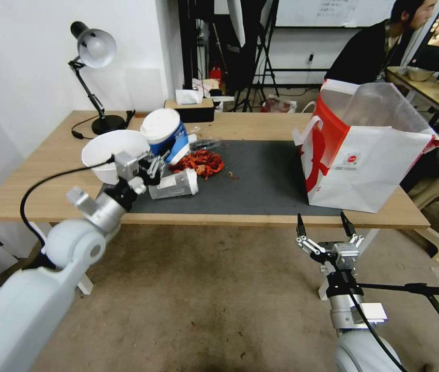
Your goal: Pick up the trash from the table and place it into the takeout bag.
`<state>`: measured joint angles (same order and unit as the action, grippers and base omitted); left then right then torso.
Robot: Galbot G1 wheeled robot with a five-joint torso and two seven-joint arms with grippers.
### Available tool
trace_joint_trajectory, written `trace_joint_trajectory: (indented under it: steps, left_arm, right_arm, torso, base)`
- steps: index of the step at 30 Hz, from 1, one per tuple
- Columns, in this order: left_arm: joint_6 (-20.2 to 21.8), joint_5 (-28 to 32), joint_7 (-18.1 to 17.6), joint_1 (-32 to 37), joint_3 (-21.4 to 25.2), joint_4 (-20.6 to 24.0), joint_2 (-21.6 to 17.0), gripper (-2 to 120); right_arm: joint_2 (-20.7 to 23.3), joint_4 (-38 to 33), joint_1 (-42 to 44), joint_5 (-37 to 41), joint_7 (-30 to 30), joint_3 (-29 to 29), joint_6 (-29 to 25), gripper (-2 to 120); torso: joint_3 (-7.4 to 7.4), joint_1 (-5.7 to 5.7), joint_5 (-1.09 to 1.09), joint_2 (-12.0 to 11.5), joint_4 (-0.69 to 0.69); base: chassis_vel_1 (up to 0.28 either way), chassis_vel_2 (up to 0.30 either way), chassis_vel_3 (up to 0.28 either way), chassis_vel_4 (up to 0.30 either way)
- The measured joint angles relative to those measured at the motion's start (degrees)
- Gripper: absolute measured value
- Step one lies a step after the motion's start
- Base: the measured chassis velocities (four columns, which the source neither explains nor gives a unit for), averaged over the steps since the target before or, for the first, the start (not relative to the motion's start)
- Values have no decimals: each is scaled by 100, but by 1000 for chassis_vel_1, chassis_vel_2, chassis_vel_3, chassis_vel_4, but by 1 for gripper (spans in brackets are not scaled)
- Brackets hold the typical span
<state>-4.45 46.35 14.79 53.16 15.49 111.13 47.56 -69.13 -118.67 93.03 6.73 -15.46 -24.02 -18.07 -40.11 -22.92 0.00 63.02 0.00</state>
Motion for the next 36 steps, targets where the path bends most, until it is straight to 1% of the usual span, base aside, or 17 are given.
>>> trace_joint_trajectory:
  steps: [2,3,6,7,9,10,12,14,16,17,19,21,23,24,28,32,36]
  left_arm:
    - [-25,245,-3,-459,-414,-164,-134,0]
    - [-25,245,-3,-459,-414,-164,-134,0]
    - [-75,446,71,-1110,-1059,-423,-204,0]
    - [-75,446,71,-1110,-1059,-423,-204,0]
    - [-89,541,79,-1504,-1450,-576,-207,0]
    - [-89,541,79,-1504,-1450,-576,-207,0]
    - [-90,652,71,-2065,-1931,-820,-142,0]
    - [-87,703,61,-2249,-2073,-875,-107,0]
    - [-61,892,41,-2768,-2456,-1069,-8,0]
    - [-61,892,41,-2768,-2456,-1069,-8,0]
    - [-23,1119,51,-3361,-2896,-1267,68,0]
    - [-21,1145,52,-3436,-2958,-1295,77,0]
    - [27,1394,55,-4195,-3649,-1549,200,0]
    - [27,1394,55,-4195,-3649,-1549,200,0]
    - [132,1777,17,-5072,-4432,-1867,514,0]
    - [188,1975,-6,-5491,-4761,-2101,753,0]
    - [298,2209,14,-6088,-5191,-2410,1175,0]
  right_arm:
    - [-19,5,-20,-17,-5,0,3,100]
    - [-19,5,-20,-17,-5,0,3,100]
    - [-52,20,-51,-50,-10,0,3,100]
    - [-52,20,-51,-50,-10,0,3,100]
    - [-74,34,-78,-68,-13,0,3,100]
    - [-74,34,-78,-68,-13,0,3,100]
    - [-92,62,-109,-84,-19,-2,3,100]
    - [-97,72,-117,-87,-20,-2,3,100]
    - [-114,106,-148,-95,-20,1,3,100]
    - [-114,106,-148,-95,-20,1,3,100]
    - [-134,126,-180,-98,-22,1,3,100]
    - [-137,127,-185,-99,-22,1,3,100]
    - [-165,139,-234,-98,-25,0,8,100]
    - [-165,139,-234,-98,-25,0,8,100]
    - [-193,143,-278,-87,-30,-13,18,100]
    - [-203,144,-287,-77,-36,-39,20,100]
    - [-208,144,-285,-56,-44,-77,21,100]
  torso:
    - [0,0,0,0,0]
    - [0,0,0,0,0]
    - [0,0,0,0,0]
    - [0,0,0,0,0]
    - [0,0,0,0,0]
    - [0,0,0,0,0]
    - [0,0,0,0,0]
    - [-1,0,0,0,0]
    - [0,0,0,0,0]
    - [0,0,0,0,0]
    - [0,0,0,0,0]
    - [0,0,1,0,0]
    - [0,0,2,0,0]
    - [0,0,2,0,0]
    - [0,0,0,0,0]
    - [0,0,1,0,0]
    - [0,0,1,0,-1]
  base:
    - [0,0,0,0]
    - [0,0,0,0]
    - [0,0,0,0]
    - [0,0,0,0]
    - [0,0,0,0]
    - [0,0,0,0]
    - [0,0,0,0]
    - [0,0,0,0]
    - [0,0,0,0]
    - [0,0,0,0]
    - [0,0,0,0]
    - [0,0,0,0]
    - [0,0,0,0]
    - [0,0,0,0]
    - [0,0,0,0]
    - [0,0,0,0]
    - [0,0,0,0]
